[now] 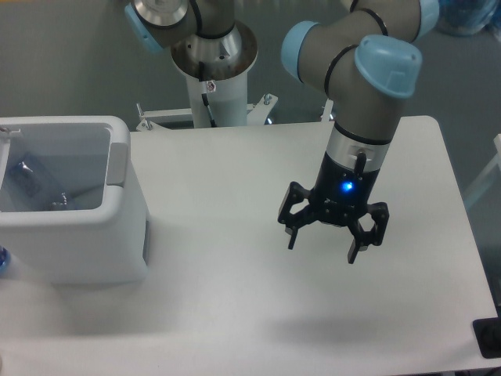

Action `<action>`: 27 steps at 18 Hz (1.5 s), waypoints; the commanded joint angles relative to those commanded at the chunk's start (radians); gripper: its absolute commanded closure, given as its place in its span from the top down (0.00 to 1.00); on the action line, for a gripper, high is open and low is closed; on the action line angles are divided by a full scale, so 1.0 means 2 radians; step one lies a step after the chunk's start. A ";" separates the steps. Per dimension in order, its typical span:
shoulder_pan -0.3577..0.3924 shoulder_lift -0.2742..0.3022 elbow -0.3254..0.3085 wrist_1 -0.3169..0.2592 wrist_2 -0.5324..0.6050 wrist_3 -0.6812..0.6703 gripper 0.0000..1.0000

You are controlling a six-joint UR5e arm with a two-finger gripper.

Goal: Place the trash in the trash can

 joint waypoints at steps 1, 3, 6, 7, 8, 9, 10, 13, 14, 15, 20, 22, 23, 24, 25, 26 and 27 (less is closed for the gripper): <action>0.000 0.001 -0.003 -0.001 0.004 -0.001 1.00; 0.001 0.002 -0.016 0.001 0.025 0.009 1.00; 0.002 0.003 -0.022 0.000 0.073 0.025 1.00; 0.002 0.002 -0.022 0.000 0.089 0.027 1.00; 0.002 0.002 -0.022 0.000 0.104 0.032 1.00; 0.002 0.002 -0.023 0.000 0.118 0.046 1.00; 0.002 0.002 -0.022 0.000 0.130 0.069 1.00; 0.002 -0.001 -0.032 0.001 0.136 0.135 1.00; 0.002 -0.005 -0.037 0.003 0.137 0.148 1.00; 0.003 -0.008 -0.038 0.004 0.138 0.162 1.00; 0.014 -0.010 -0.039 0.004 0.137 0.225 1.00; 0.015 -0.013 -0.041 0.005 0.138 0.239 1.00; 0.015 -0.015 -0.039 0.005 0.138 0.240 1.00; 0.019 -0.015 -0.038 0.004 0.138 0.239 1.00; 0.020 -0.015 -0.037 0.005 0.138 0.240 1.00; 0.021 -0.015 -0.036 0.005 0.138 0.240 1.00; 0.022 -0.015 -0.036 0.005 0.138 0.240 1.00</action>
